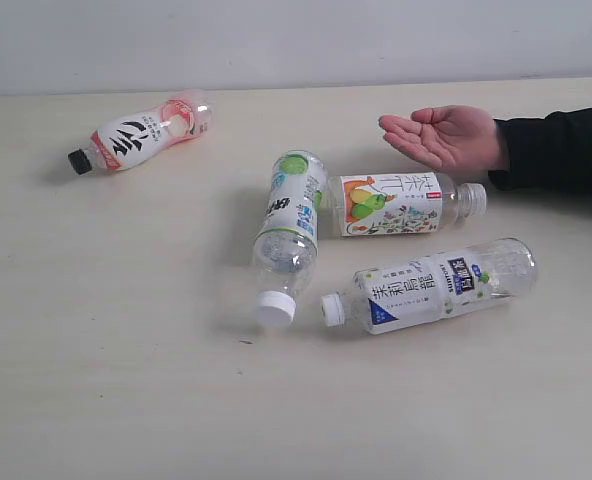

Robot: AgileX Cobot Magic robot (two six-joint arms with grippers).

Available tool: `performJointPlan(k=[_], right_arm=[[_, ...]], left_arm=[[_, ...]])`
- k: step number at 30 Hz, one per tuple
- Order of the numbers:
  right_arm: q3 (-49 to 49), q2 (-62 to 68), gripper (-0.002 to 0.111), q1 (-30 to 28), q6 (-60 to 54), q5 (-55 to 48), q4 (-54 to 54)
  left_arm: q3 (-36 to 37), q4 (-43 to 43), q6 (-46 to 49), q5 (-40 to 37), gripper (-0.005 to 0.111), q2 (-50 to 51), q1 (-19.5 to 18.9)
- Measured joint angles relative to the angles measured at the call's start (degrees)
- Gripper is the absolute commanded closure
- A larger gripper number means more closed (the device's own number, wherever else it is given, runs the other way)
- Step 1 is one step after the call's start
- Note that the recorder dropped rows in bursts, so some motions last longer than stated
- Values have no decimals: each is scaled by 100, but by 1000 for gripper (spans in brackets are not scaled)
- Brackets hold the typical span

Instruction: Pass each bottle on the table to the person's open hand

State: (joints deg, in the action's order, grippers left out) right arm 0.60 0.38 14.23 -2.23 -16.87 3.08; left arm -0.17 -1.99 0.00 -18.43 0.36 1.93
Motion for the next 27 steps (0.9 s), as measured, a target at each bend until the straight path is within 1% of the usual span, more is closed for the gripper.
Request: performJointPlan(k=[20,23,24,25,27], right_arm=[[0,0,108,0,0,0,0],[0,0,108,0,0,0,0],[0,0,108,0,0,0,0],[0,0,108,0,0,0,0],[0,0,108,0,0,0,0]], left_arm=[[0,0,0,0,107,0,0],[0,102,195,34,107,0,0],[11,87,208,150,107,0,0],[17,-42,161,267,107,0,0],[22,-651,-176,635,107,0,0]])
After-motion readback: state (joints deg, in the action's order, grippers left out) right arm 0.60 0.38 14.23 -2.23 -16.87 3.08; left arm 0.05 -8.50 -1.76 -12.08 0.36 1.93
